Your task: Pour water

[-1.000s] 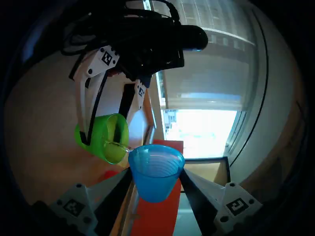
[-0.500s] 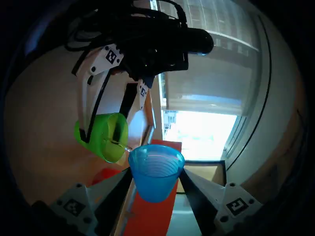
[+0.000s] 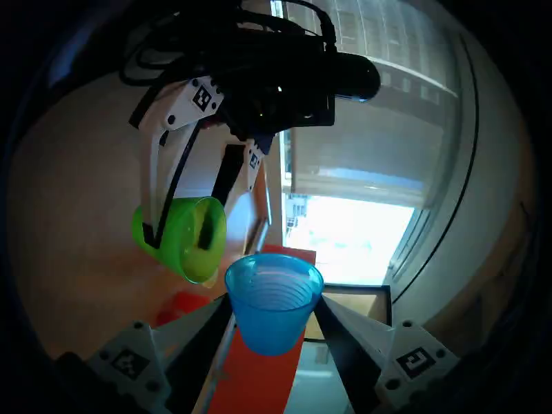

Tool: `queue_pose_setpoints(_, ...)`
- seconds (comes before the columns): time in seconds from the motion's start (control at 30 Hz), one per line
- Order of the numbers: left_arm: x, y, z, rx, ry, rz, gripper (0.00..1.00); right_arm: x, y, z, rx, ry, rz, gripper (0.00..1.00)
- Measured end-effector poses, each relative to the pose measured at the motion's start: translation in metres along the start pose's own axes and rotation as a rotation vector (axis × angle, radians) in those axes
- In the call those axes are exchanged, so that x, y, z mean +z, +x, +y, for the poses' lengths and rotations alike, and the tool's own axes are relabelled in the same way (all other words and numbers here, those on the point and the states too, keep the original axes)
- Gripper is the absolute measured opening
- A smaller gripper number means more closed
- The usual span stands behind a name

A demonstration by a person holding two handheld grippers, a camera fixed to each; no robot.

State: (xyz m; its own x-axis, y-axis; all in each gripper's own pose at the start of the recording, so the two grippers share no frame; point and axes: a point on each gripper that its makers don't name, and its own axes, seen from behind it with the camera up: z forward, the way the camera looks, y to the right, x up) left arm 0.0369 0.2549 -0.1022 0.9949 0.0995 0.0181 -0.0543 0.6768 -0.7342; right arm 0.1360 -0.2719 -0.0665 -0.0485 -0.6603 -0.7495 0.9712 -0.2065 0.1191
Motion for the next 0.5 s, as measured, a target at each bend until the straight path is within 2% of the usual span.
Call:
queue_pose_setpoints(0.3,0.0001,-0.0021,-0.0019,-0.006,0.006,0.001,0.85,0.0021,-0.0012,0.0053,0.038,-0.007,0.014,0.88)
queue_pose_setpoints(0.5,-0.0006,-0.003,-0.0041,-0.01,0.009,0.003,0.84,0.0041,0.0006,0.0074,0.16,-0.021,0.043,0.88)
